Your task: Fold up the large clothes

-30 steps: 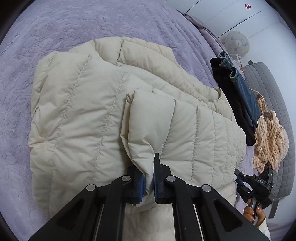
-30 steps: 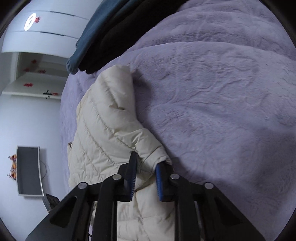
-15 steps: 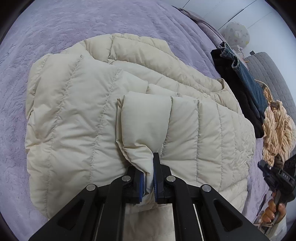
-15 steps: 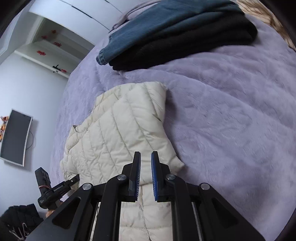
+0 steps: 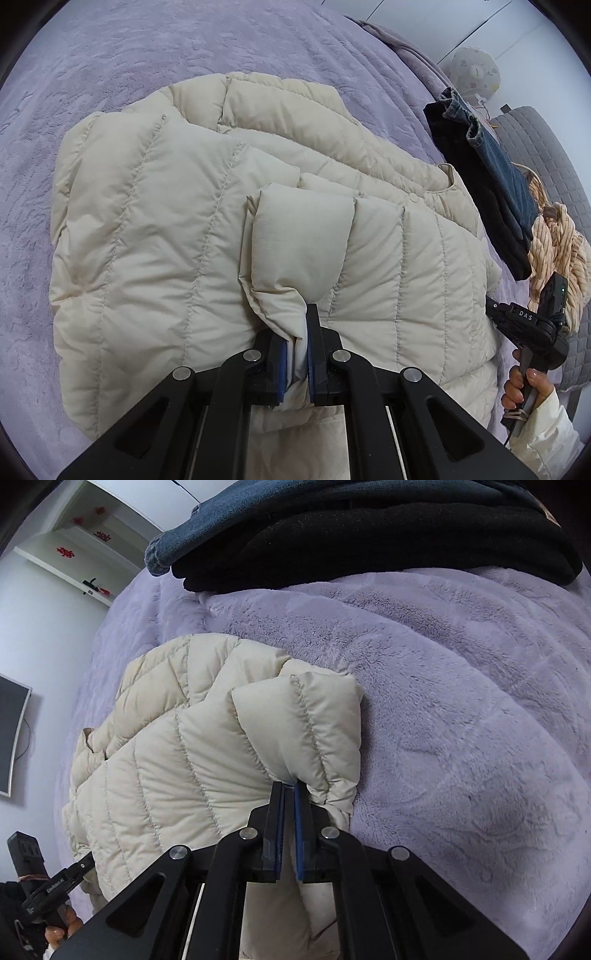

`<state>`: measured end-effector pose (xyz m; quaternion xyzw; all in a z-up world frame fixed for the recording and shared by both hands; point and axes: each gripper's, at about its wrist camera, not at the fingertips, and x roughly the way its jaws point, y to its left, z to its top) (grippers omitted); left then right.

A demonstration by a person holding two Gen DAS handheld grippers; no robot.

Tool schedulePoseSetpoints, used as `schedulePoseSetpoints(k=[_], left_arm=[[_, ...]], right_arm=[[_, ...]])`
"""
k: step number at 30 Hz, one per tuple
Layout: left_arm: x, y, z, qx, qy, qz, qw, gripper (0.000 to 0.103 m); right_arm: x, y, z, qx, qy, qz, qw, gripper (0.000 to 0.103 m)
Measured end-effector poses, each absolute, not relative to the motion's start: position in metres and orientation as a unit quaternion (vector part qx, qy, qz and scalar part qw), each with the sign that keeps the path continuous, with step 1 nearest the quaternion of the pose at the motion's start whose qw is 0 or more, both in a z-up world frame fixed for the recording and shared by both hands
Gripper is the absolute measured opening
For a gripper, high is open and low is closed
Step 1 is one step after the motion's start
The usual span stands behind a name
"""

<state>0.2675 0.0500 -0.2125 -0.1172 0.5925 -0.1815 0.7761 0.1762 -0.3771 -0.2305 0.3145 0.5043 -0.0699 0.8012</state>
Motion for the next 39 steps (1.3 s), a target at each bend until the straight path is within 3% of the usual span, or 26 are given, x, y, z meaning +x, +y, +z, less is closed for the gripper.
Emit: schedulePoseSetpoints(k=[10, 15, 21, 27, 39], left_arm=[[0.257, 0.084, -0.153, -0.075, 0.544, -0.145, 0.823, 0.01], [0.266, 0.058, -0.136, -0.061, 0.529, -0.184, 0.826, 0.01], [0.273, 0.018, -0.158, 0.0, 0.541, -0.209, 0.814, 0.01], [0.275, 0.028, -0.216, -0.005, 0.571, -0.206, 0.795, 0.01], [0.279, 0.03, -0.228, -0.02, 0.574, -0.209, 0.792, 0.01]], right_arm=[[0.177, -0.368, -0.213, 0.289, 0.512, -0.073, 0.805, 0.005], [0.172, -0.341, -0.178, 0.28, 0.497, -0.025, 0.821, 0.006], [0.189, -0.285, -0.159, 0.226, 0.508, 0.036, 0.83, 0.006], [0.194, -0.295, -0.225, 0.24, 0.558, 0.007, 0.794, 0.006], [0.199, -0.29, -0.238, 0.23, 0.551, 0.012, 0.802, 0.004]])
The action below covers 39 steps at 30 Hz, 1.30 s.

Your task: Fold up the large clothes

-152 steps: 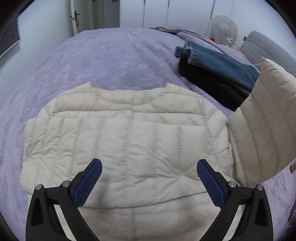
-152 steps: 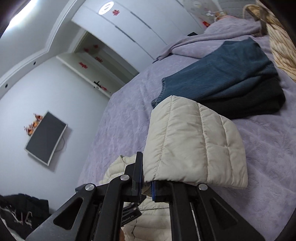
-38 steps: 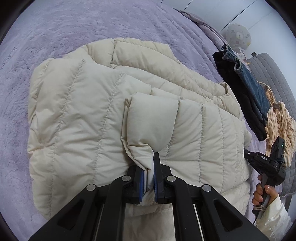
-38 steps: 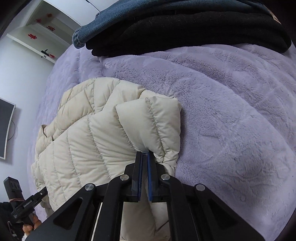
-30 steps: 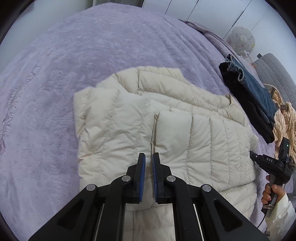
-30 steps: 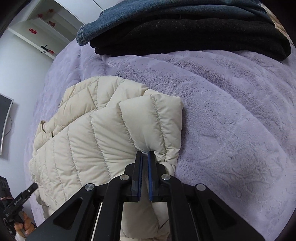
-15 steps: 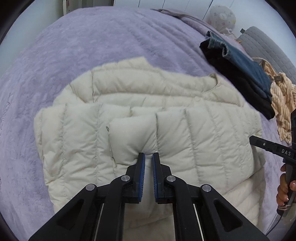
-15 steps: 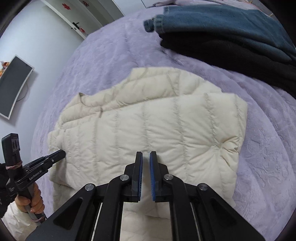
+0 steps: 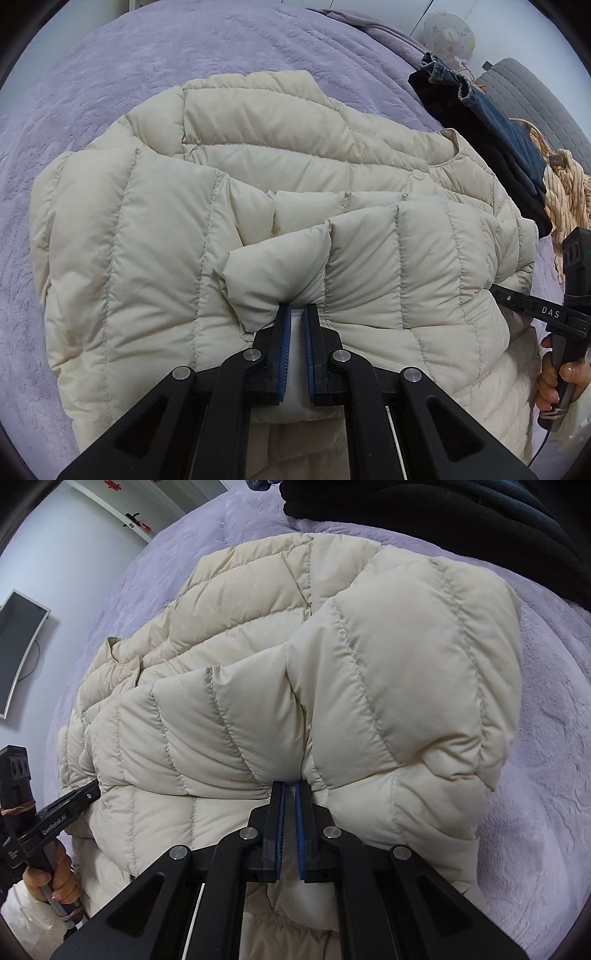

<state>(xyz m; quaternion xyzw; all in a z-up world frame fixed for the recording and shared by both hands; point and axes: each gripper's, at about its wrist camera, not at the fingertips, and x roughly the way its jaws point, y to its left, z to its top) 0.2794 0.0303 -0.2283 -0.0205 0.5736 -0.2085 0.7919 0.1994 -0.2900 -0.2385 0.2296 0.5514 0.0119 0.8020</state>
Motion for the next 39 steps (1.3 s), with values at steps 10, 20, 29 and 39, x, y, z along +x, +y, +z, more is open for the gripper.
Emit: schedulePoseSetpoints(k=[10, 20, 29, 39], left_arm=[[0.273, 0.069, -0.202, -0.029, 0.57, -0.166, 0.804, 0.01], [0.249, 0.089, -0.17, -0.022, 0.57, -0.139, 0.809, 0.01], [0.206, 0.084, -0.137, 0.001, 0.576, -0.126, 0.807, 0.01], [0.166, 0.085, -0.127, 0.023, 0.594, -0.112, 0.796, 0.01]], right_arm=[[0.177, -0.345, -0.216, 0.291, 0.529, -0.031, 0.796, 0.006], [0.157, -0.342, -0.185, 0.32, 0.529, -0.029, 0.786, 0.009], [0.113, -0.314, -0.154, 0.308, 0.531, -0.037, 0.789, 0.066], [0.073, -0.271, -0.13, 0.255, 0.551, -0.047, 0.793, 0.079]])
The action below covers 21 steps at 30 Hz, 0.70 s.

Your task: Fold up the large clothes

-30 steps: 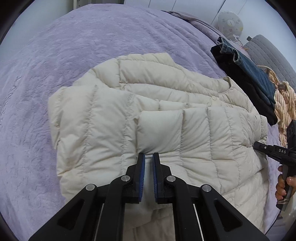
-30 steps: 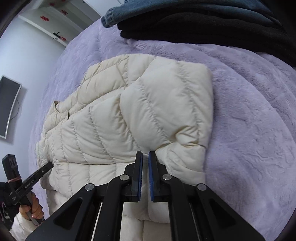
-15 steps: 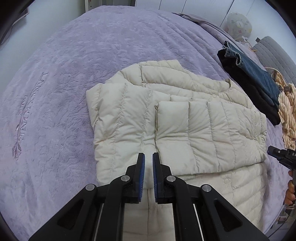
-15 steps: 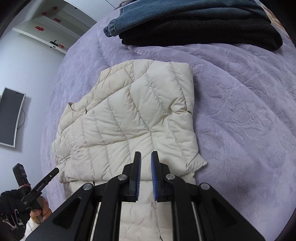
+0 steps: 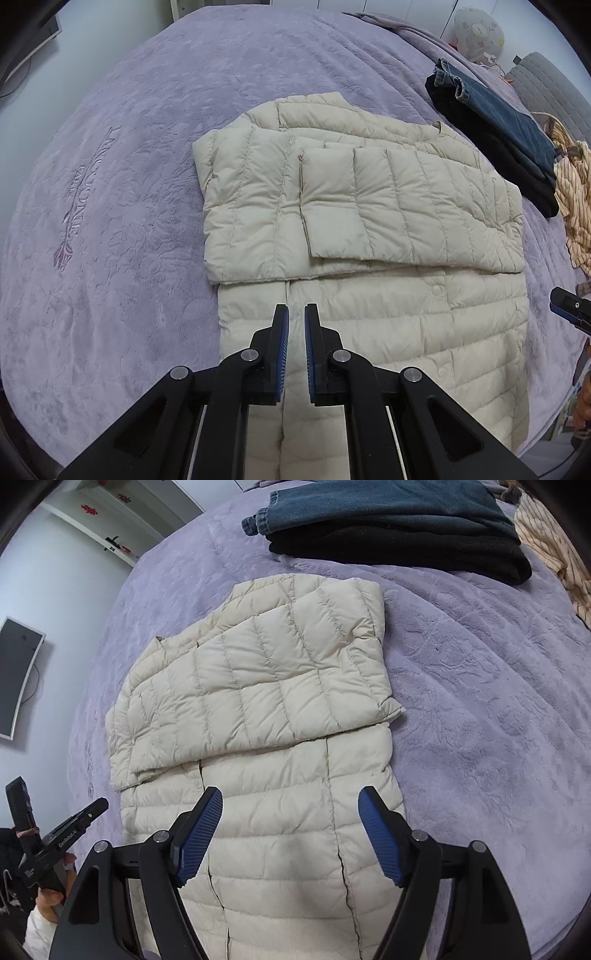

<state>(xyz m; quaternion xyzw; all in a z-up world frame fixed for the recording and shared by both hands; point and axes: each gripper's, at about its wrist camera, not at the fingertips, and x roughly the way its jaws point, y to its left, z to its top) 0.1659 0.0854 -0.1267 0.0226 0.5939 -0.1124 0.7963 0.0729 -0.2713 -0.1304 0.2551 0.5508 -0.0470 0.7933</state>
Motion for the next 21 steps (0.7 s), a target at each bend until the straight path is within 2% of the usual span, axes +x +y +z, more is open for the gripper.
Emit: schedulePoseSetpoints(k=[12, 13, 14, 15, 16, 21], left_arm=[[0.14, 0.103, -0.119, 0.017, 0.607, -0.099, 0.789, 0.01], [0.139, 0.104, -0.118, 0.017, 0.606, -0.096, 0.789, 0.016], [0.138, 0.105, -0.118, 0.016, 0.607, -0.095, 0.789, 0.066], [0.137, 0.107, -0.117, 0.016, 0.607, -0.089, 0.79, 0.098], [0.135, 0.109, -0.113, 0.019, 0.597, -0.076, 0.798, 0.102], [0.13, 0.11, -0.106, 0.039, 0.587, -0.077, 0.805, 0.102]], right_arm=[[0.056, -0.25, -0.107, 0.236, 0.551, -0.056, 0.799, 0.081], [0.055, -0.248, -0.105, 0.235, 0.551, -0.057, 0.799, 0.081], [0.054, -0.246, -0.104, 0.234, 0.552, -0.057, 0.799, 0.081], [0.053, -0.245, -0.104, 0.233, 0.552, -0.057, 0.799, 0.083], [0.052, -0.243, -0.103, 0.232, 0.552, -0.057, 0.798, 0.083], [0.046, -0.238, -0.1, 0.23, 0.555, -0.059, 0.797, 0.083]])
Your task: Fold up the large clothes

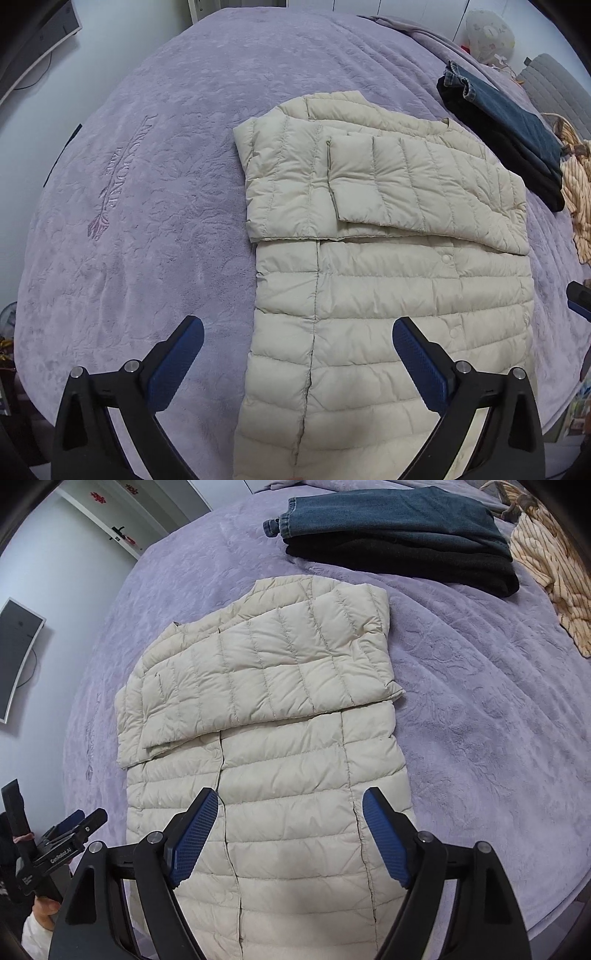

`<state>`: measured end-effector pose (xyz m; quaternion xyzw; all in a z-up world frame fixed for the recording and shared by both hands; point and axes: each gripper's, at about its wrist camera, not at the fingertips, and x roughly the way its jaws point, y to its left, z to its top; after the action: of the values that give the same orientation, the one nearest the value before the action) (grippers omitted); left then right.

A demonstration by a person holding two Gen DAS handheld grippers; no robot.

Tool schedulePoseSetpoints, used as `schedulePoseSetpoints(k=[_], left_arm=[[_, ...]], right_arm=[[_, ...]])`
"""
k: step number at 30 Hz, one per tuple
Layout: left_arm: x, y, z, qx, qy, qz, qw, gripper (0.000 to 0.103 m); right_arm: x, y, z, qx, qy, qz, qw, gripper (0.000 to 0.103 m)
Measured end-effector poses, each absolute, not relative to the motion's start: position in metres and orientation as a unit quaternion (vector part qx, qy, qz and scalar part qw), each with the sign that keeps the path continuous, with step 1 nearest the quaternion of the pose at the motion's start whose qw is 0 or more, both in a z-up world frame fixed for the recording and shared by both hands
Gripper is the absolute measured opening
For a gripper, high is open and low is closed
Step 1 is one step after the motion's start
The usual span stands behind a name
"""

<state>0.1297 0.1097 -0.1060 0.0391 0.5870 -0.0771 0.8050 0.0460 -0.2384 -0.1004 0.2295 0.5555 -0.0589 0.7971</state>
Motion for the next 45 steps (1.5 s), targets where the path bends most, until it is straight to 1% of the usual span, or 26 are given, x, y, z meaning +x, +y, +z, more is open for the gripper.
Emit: schedulePoseSetpoints(k=[5, 6, 7, 15, 23, 28, 36, 41, 45], left_arm=[[0.12, 0.113, -0.101, 0.038, 0.584, -0.077, 0.807, 0.102], [0.119, 0.113, -0.101, 0.042, 0.585, -0.075, 0.807, 0.102], [0.117, 0.113, -0.101, 0.046, 0.585, -0.072, 0.806, 0.102], [0.107, 0.117, -0.1, 0.051, 0.592, -0.079, 0.8, 0.102], [0.095, 0.12, -0.1, 0.06, 0.59, -0.083, 0.801, 0.102], [0.088, 0.129, -0.109, 0.074, 0.6, -0.085, 0.792, 0.102], [0.062, 0.164, -0.148, 0.059, 0.651, -0.106, 0.749, 0.102], [0.044, 0.188, -0.174, 0.001, 0.695, -0.128, 0.708, 0.102], [0.032, 0.188, -0.188, -0.022, 0.714, -0.162, 0.681, 0.102]], right_arm=[[0.038, -0.236, -0.096, 0.225, 0.554, -0.06, 0.799, 0.085], [0.036, -0.235, -0.094, 0.223, 0.553, -0.061, 0.8, 0.089], [0.034, -0.235, -0.093, 0.221, 0.552, -0.061, 0.802, 0.103], [0.018, -0.23, -0.082, 0.236, 0.535, -0.039, 0.811, 0.103], [0.004, -0.24, -0.082, 0.238, 0.55, -0.054, 0.799, 0.103], [-0.007, -0.252, -0.085, 0.248, 0.556, -0.063, 0.791, 0.103], [-0.043, -0.272, -0.123, 0.296, 0.593, -0.06, 0.746, 0.103], [-0.076, -0.291, -0.156, 0.34, 0.617, -0.072, 0.706, 0.103], [-0.105, -0.304, -0.181, 0.387, 0.623, -0.083, 0.675, 0.103]])
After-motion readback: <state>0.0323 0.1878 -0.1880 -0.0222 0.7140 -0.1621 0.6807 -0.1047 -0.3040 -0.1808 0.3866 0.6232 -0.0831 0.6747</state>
